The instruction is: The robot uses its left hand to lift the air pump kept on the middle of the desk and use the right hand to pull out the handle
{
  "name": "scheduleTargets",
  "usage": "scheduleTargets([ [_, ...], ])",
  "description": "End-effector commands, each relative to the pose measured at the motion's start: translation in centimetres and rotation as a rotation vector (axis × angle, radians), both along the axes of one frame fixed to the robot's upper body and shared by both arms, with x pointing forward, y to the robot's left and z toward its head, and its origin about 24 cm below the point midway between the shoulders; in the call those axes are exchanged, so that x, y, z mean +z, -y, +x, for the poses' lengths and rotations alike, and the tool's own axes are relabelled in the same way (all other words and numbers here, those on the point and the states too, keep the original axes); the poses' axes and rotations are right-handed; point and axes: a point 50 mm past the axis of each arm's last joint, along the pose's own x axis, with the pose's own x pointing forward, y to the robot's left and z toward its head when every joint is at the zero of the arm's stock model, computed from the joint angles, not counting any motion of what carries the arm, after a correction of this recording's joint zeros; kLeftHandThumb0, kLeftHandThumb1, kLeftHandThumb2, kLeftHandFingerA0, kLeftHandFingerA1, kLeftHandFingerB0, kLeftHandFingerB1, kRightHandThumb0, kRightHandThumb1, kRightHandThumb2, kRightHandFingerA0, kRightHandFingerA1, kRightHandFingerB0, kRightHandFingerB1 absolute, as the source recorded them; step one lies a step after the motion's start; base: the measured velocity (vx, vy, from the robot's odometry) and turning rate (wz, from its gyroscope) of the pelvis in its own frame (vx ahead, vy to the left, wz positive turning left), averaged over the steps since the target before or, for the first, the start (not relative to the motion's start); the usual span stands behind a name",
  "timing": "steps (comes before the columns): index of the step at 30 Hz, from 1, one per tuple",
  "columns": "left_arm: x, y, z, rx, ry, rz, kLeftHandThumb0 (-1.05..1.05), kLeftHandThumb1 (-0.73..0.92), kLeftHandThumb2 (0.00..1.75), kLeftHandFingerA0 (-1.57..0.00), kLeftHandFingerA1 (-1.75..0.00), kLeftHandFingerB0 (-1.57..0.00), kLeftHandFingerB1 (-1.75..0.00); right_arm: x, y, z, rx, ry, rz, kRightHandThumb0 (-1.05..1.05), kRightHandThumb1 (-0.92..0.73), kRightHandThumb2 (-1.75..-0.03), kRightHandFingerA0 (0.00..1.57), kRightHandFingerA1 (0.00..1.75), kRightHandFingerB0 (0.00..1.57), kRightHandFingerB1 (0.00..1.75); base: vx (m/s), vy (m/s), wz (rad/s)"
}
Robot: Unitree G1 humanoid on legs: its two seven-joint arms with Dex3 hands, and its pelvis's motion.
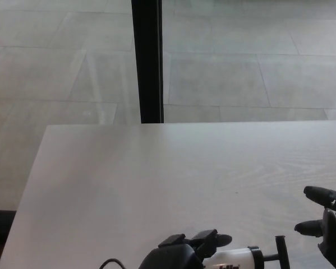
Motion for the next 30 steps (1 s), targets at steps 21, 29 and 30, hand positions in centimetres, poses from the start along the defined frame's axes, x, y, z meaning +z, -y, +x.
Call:
scheduleTargets([
  [21, 0.5, -0.9, 4.2, -0.03, 0.605, 0.792, -0.54, 0.68, 0.7, -1.03, -1.29, -0.81, -0.7, 2.6, -0.6, -2.3, -0.072, 0.155, -0.089, -0.64, -0.76, -0.64, 0.78, 1.15, 0.76, 0.54, 0.0, 0.0, 0.0],
  [29, -1.5, -1.4, 2.7, 0.001, 0.482, 0.859, -0.69, 0.52, 0.94, -0.88, -0.97, -0.69, -0.72, 3.0, -0.5, -2.3, -0.078, 0.162, -0.115, -0.67, -0.78, -0.64, 0.78, 1.12, 0.76, 0.54, 0.0, 0.0, 0.0],
  [30, -1.8, -1.3, 2.4, 0.007, 0.448, 0.867, -0.68, 0.72, 0.61, -0.79, -0.88, -0.68, -0.61, 3.0, -0.6, -2.4, -0.077, 0.161, -0.116, -0.68, -0.78, -0.64, 0.79, 1.12, 0.75, 0.53, 0.0, 0.0, 0.0],
])
